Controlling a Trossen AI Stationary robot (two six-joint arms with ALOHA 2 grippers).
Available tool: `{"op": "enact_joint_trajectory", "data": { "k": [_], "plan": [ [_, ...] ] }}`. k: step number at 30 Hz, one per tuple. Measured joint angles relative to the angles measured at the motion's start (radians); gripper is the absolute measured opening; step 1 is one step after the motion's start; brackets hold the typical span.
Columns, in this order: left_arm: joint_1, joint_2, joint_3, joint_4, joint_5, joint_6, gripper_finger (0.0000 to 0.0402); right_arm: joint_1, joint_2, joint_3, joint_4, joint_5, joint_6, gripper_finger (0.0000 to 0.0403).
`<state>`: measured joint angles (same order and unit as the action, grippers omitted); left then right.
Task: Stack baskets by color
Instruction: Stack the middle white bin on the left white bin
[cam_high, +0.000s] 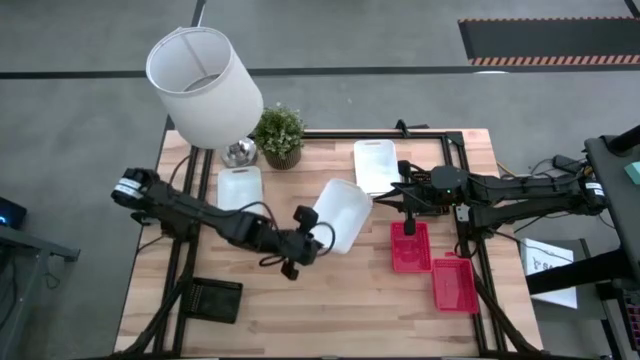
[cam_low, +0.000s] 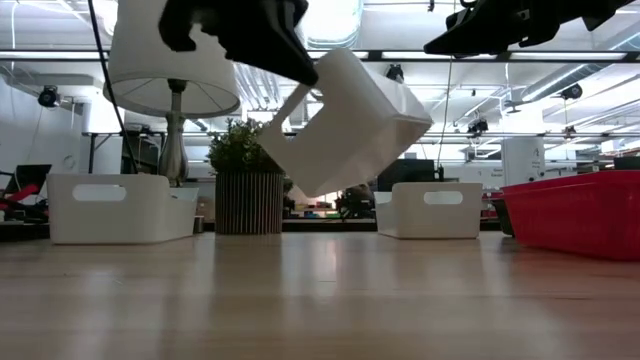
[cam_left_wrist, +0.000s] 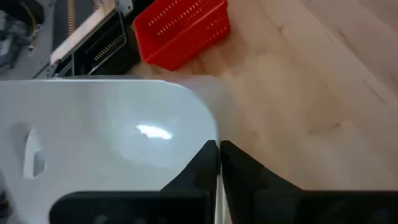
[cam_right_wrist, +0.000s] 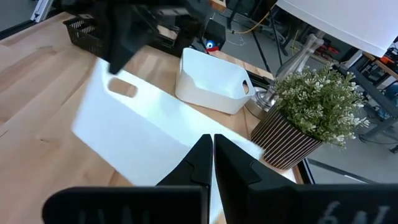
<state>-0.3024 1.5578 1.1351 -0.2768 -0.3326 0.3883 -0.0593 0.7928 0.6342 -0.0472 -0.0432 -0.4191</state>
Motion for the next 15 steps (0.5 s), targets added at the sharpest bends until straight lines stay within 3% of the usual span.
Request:
{"op": "enact_joint_trajectory", "data": {
  "k": [3, 15],
  "plan": [
    [-0.041, 0.0, 0.002, -0.003, -0.044, -0.031, 0.0, 0.0, 0.0, 0.0, 0.0, 0.0, 0.0, 0.0009],
    [-0.077, 0.0, 0.082, -0.002, -0.051, -0.096, 0.0, 0.0, 0.0, 0.0, -0.001, 0.0, 0.0, 0.0009]
  ]
}}
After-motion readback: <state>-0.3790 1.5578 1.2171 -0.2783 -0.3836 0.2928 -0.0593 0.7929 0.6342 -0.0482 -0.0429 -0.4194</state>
